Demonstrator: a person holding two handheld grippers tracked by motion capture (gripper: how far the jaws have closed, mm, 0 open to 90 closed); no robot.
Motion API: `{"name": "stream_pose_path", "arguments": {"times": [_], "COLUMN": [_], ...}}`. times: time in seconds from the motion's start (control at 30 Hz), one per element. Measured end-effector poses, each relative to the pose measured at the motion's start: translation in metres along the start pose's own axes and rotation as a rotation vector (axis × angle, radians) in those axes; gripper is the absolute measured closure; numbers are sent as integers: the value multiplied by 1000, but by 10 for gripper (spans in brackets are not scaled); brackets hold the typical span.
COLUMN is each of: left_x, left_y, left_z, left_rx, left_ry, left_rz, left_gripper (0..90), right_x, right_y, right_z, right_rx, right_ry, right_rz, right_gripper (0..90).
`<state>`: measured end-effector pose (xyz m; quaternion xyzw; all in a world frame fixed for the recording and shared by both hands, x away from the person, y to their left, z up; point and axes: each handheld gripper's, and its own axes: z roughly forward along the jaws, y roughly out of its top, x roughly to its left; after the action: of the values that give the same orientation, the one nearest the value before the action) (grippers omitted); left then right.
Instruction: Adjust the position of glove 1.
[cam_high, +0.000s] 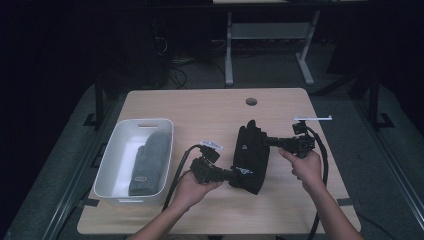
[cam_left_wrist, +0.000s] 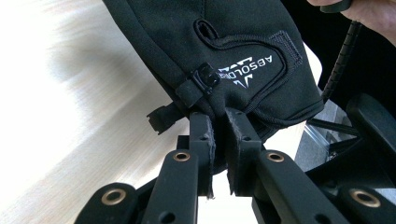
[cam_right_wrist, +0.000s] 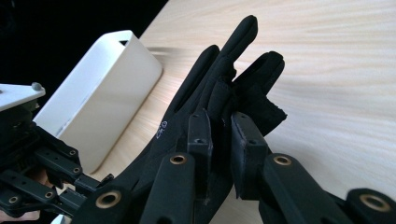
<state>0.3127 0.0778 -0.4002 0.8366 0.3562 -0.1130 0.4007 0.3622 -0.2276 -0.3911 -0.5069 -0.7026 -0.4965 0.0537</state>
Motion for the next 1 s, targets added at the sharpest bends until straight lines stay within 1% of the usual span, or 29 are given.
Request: {"name": "stream_pose_path", "arguments": {"times": [0.27, 0.33, 0.4, 0.47, 0.57, 0.63, 0.8, 1.0], "left_x": [2, 3, 4, 5, 5, 6, 9, 13], "left_y": [3, 3, 3, 3, 3, 3, 2, 0], "left_z": [-16, -21, -25, -29, -35, -40, -49, -60], "left_rx": [-18, -27, -35, -43, -46, -46, -61, -79], "left_ry": [4, 3, 5, 5, 23, 28, 31, 32], "left_rz": [-2, -6, -8, -11, -2, 5, 1, -12], "left_gripper": [822, 822, 822, 822, 821, 821, 821, 822], "right_x": [11, 14, 17, 20, 25, 28, 34, 44], "right_y": [12, 16, 19, 22, 26, 29, 34, 42], "right_z": [4, 5, 7, 9, 12, 15, 20, 27], "right_rx": [-10, -9, -18, -13, -14, -15, -18, -12], "right_ry": [24, 29, 38, 38, 48, 51, 67, 76], "right_rz": [-11, -9, -12, -14, -16, -23, -28, -38], "right_gripper": [793, 793, 793, 793, 793, 793, 793, 793]}}
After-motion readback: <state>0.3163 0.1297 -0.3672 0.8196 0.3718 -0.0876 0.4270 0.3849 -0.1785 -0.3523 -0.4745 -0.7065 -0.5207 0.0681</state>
